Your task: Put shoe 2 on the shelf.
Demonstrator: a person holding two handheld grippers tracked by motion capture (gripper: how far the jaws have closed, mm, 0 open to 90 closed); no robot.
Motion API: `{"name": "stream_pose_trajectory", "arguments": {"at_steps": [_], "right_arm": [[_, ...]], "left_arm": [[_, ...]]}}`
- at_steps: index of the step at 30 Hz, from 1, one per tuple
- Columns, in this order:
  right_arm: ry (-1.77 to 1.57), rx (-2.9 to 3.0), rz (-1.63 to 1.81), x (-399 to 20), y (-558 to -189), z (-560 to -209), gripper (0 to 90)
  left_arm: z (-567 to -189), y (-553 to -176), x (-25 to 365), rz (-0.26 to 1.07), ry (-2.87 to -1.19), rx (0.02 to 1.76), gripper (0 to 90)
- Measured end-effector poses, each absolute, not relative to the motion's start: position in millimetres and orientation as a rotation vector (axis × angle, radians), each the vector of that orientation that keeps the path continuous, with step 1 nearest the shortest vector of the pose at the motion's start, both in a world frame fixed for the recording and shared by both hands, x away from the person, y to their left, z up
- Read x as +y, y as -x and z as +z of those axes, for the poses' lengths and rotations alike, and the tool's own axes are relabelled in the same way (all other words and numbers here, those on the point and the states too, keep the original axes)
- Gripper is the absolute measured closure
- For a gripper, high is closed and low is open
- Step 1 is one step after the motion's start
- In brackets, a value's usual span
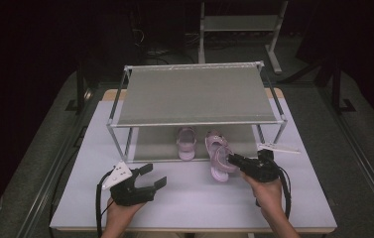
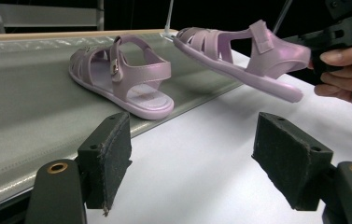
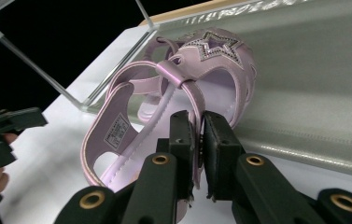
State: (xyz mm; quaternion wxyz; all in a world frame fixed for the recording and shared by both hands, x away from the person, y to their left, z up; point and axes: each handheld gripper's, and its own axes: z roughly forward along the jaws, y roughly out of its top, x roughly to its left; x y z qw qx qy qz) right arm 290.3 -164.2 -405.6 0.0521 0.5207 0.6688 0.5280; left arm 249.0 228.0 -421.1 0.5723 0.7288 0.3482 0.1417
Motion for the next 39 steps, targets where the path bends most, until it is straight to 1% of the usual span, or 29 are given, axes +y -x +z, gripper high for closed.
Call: {"name": "stream_pose_trajectory", "arguments": {"at_steps": [39], "right_arm": [[-1.583,1.93,1.506,-131,-334,-413,82.1]], "left_arm": [[-420,-249,227,0.325,-1.701,0.81,27.4]]}}
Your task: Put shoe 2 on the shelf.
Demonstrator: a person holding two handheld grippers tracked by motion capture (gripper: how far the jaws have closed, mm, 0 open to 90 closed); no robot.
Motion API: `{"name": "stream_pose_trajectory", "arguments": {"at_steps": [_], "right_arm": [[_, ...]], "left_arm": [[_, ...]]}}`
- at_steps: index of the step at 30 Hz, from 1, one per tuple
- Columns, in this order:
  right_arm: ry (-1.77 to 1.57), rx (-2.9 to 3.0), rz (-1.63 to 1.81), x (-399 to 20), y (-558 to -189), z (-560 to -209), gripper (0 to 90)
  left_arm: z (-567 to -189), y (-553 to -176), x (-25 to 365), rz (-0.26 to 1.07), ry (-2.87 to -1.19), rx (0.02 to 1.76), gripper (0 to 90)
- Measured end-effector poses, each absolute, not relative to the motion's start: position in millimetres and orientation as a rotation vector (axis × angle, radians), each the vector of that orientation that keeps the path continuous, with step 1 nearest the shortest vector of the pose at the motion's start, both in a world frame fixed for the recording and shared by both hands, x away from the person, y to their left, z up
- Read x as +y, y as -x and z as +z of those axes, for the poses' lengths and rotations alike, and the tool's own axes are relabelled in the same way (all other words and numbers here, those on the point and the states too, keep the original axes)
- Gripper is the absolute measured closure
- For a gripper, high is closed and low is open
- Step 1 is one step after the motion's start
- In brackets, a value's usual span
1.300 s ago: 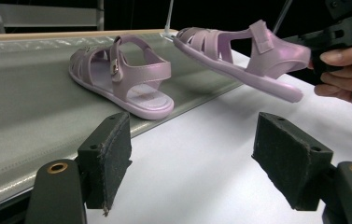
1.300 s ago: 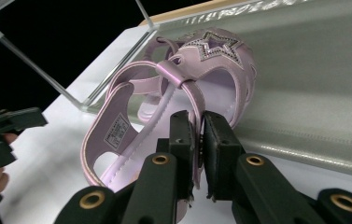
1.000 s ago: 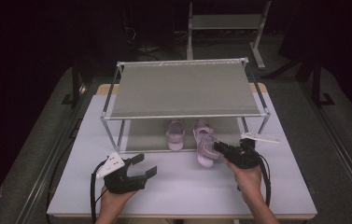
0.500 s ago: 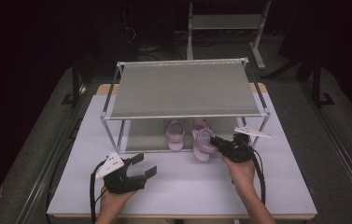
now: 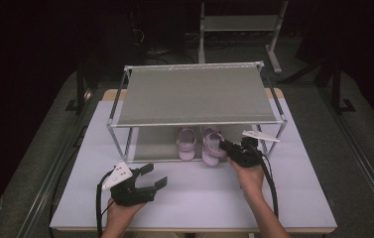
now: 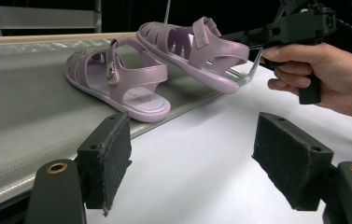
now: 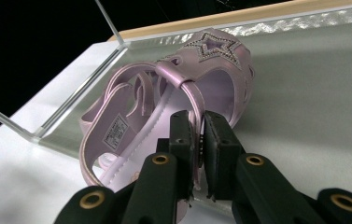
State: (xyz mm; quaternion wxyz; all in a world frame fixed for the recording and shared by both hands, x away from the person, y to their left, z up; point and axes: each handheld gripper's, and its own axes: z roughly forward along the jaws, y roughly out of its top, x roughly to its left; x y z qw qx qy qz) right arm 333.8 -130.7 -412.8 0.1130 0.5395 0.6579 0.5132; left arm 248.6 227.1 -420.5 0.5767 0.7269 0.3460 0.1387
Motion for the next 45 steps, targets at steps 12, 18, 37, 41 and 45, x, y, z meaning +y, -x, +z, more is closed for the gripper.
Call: {"name": "stream_pose_trajectory", "arguments": {"at_steps": [12,18,37,41,45], "right_arm": [[-1.591,1.932,1.459,-123,-348,-418,82.1],[-1.558,1.925,1.437,-120,-356,-421,82.1],[-1.533,1.944,1.371,-109,-372,-430,82.0],[-1.529,1.951,1.358,-106,-374,-431,82.0],[-1.537,1.955,1.337,-103,-375,-432,82.0]], "left_arm": [[-420,-248,228,0.319,-1.691,0.808,27.4],[-420,-248,228,0.315,-1.689,0.807,27.4],[-419,-248,229,0.315,-1.682,0.803,27.4],[-418,-248,229,0.317,-1.683,0.801,27.4],[-418,-248,230,0.319,-1.681,0.802,27.4]]}}
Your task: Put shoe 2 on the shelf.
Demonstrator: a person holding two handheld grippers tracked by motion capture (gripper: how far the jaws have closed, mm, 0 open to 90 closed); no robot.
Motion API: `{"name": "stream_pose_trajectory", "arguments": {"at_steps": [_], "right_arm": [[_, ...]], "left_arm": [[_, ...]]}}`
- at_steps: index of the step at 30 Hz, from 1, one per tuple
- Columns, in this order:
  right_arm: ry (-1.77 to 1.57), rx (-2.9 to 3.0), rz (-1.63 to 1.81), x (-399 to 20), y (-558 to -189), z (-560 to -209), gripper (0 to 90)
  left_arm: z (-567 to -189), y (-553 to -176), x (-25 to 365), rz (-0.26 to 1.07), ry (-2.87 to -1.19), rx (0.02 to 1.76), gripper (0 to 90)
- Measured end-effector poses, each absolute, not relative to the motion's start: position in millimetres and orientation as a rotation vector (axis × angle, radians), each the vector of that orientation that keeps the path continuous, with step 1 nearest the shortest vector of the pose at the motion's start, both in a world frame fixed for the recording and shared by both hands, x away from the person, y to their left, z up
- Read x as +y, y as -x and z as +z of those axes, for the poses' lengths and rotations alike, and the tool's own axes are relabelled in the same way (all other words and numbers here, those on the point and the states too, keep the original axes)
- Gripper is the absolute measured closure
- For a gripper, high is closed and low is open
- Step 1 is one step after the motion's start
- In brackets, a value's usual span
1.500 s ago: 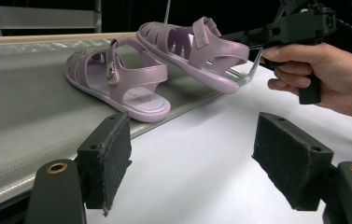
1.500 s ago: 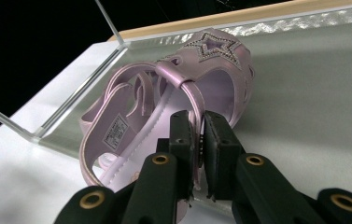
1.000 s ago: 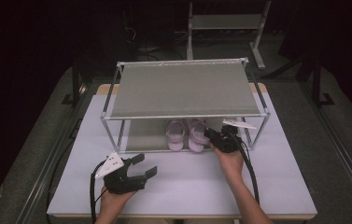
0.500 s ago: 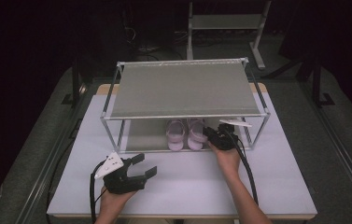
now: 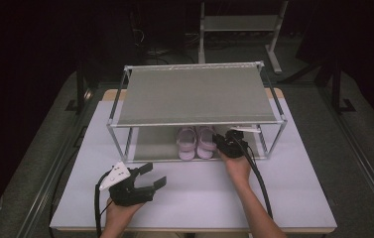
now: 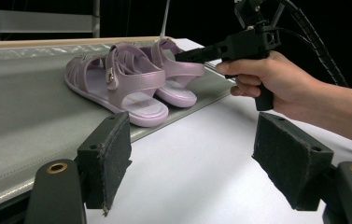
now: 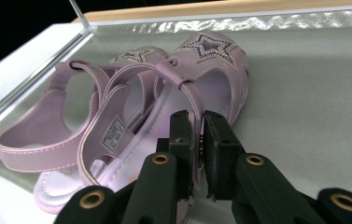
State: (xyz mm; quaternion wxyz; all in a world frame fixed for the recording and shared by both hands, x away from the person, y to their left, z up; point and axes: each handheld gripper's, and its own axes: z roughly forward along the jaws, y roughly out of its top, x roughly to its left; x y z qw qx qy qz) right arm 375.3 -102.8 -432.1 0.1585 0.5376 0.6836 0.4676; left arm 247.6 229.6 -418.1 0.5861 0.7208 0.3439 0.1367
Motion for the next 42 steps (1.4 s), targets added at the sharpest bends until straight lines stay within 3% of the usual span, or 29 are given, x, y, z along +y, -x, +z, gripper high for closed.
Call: {"name": "stream_pose_trajectory", "arguments": {"at_steps": [25,32,42], "right_arm": [[-1.509,1.952,1.336,-99,-376,-434,77.4],[-1.498,1.927,1.383,-102,-372,-430,70.1],[-1.563,1.925,1.442,-118,-363,-429,66.6]], "left_arm": [[-418,-246,230,0.321,-1.681,0.796,27.4],[-418,-246,229,0.318,-1.681,0.795,27.4],[-418,-245,227,0.316,-1.687,0.795,27.4]]}}
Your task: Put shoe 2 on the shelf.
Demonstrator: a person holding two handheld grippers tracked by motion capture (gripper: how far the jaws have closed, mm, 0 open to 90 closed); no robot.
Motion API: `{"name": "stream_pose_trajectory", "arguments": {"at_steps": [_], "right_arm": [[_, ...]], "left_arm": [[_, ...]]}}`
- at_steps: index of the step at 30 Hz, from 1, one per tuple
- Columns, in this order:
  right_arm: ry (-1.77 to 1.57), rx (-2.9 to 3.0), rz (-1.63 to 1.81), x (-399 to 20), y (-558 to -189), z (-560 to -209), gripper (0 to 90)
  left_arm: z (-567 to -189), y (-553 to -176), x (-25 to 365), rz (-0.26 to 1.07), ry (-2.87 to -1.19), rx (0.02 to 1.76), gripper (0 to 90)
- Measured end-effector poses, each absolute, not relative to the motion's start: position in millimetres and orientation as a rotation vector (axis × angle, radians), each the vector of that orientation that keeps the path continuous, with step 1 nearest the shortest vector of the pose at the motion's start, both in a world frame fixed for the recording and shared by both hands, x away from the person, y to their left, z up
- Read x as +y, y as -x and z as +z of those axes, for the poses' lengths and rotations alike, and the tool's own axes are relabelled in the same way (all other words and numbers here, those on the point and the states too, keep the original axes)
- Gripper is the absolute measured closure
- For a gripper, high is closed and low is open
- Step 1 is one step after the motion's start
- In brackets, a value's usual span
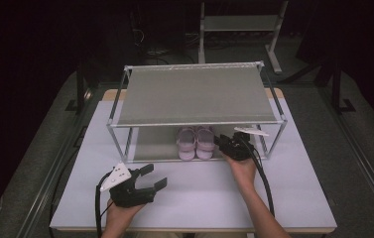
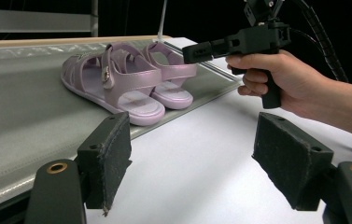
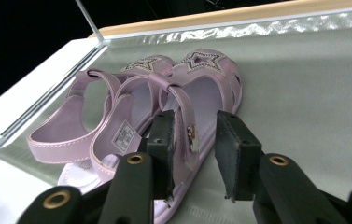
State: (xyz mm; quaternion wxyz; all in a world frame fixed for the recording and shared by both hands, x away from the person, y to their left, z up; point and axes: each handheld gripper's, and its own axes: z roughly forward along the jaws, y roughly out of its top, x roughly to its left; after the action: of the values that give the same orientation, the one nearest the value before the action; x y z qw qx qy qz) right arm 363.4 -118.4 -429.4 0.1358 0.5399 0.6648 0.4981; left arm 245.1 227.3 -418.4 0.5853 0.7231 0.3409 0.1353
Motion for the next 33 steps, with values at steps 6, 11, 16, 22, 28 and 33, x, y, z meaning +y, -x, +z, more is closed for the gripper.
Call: {"name": "stream_pose_trajectory", "arguments": {"at_steps": [6,11,16,22,28,33], "right_arm": [[-1.544,1.934,1.454,-121,-361,-427,66.2],[-1.548,1.924,1.486,-128,-356,-424,65.5],[-1.575,1.93,1.473,-134,-349,-426,63.3],[-1.569,1.932,1.494,-142,-343,-425,62.2],[-1.577,1.946,1.518,-150,-340,-427,61.2],[-1.575,1.963,1.537,-154,-338,-428,60.4]], "left_arm": [[-419,-246,225,0.31,-1.691,0.793,27.4],[-418,-246,226,0.312,-1.691,0.786,27.4],[-420,-244,227,0.307,-1.695,0.786,27.3],[-418,-242,227,0.311,-1.692,0.775,27.3],[-420,-244,225,0.305,-1.699,0.777,27.3],[-420,-244,225,0.307,-1.699,0.776,27.3]]}}
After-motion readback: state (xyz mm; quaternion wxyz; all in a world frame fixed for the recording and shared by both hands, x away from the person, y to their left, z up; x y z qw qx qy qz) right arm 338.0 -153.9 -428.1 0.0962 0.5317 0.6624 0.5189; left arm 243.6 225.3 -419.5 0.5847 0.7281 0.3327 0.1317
